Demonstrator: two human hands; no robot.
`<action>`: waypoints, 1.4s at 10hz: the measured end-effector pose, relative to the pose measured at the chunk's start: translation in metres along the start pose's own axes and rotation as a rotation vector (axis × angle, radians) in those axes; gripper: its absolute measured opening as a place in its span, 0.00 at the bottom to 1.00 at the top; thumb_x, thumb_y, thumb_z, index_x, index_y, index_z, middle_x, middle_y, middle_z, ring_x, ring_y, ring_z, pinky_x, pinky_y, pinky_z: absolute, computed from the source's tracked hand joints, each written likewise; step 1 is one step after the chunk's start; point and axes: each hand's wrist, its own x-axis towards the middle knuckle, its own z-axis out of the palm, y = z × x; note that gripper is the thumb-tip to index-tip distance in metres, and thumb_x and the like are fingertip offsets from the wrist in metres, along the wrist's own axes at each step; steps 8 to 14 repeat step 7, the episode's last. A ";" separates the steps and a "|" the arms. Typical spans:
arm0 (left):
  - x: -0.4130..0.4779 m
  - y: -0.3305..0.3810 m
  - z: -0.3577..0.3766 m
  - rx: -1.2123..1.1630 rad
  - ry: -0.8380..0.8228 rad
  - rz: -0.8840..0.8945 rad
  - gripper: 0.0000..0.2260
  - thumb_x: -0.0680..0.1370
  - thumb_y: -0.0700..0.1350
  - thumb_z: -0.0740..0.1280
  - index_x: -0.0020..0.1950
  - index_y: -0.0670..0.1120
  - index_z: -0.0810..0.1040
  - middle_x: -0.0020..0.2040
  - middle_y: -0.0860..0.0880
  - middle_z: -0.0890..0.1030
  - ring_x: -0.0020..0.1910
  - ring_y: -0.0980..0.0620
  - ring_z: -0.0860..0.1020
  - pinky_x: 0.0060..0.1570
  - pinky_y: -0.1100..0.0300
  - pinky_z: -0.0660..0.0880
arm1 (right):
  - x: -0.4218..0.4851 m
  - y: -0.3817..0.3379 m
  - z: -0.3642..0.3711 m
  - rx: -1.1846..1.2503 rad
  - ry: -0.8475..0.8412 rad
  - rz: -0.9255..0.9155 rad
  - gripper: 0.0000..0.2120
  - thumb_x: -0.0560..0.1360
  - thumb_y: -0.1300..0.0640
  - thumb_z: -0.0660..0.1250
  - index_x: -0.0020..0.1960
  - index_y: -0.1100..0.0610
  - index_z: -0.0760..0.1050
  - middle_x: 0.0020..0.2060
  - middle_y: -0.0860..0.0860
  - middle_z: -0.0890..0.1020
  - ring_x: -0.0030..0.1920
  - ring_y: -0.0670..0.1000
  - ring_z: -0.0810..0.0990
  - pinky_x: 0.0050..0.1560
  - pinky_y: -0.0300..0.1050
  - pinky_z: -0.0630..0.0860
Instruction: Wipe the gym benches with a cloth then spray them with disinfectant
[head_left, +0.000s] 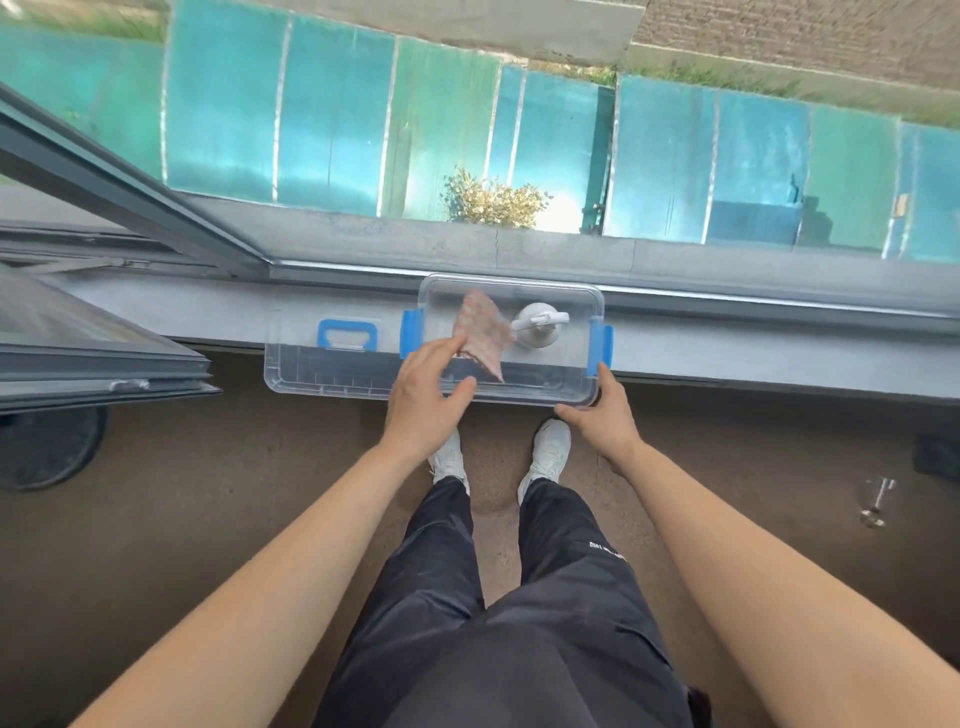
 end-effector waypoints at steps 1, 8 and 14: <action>0.025 -0.020 0.011 0.126 -0.224 -0.232 0.31 0.80 0.49 0.70 0.82 0.52 0.63 0.79 0.49 0.68 0.75 0.47 0.69 0.72 0.49 0.67 | -0.002 -0.001 -0.005 0.012 -0.036 -0.015 0.41 0.68 0.53 0.79 0.76 0.49 0.64 0.70 0.52 0.71 0.65 0.53 0.77 0.70 0.56 0.74; -0.079 0.045 -0.010 -0.051 -0.131 -0.128 0.10 0.80 0.42 0.71 0.59 0.53 0.83 0.52 0.57 0.85 0.51 0.64 0.81 0.52 0.72 0.74 | -0.039 -0.004 -0.056 -0.097 -0.085 -0.020 0.22 0.73 0.57 0.77 0.67 0.56 0.78 0.56 0.52 0.84 0.58 0.52 0.81 0.62 0.49 0.77; -0.079 0.045 -0.010 -0.051 -0.131 -0.128 0.10 0.80 0.42 0.71 0.59 0.53 0.83 0.52 0.57 0.85 0.51 0.64 0.81 0.52 0.72 0.74 | -0.039 -0.004 -0.056 -0.097 -0.085 -0.020 0.22 0.73 0.57 0.77 0.67 0.56 0.78 0.56 0.52 0.84 0.58 0.52 0.81 0.62 0.49 0.77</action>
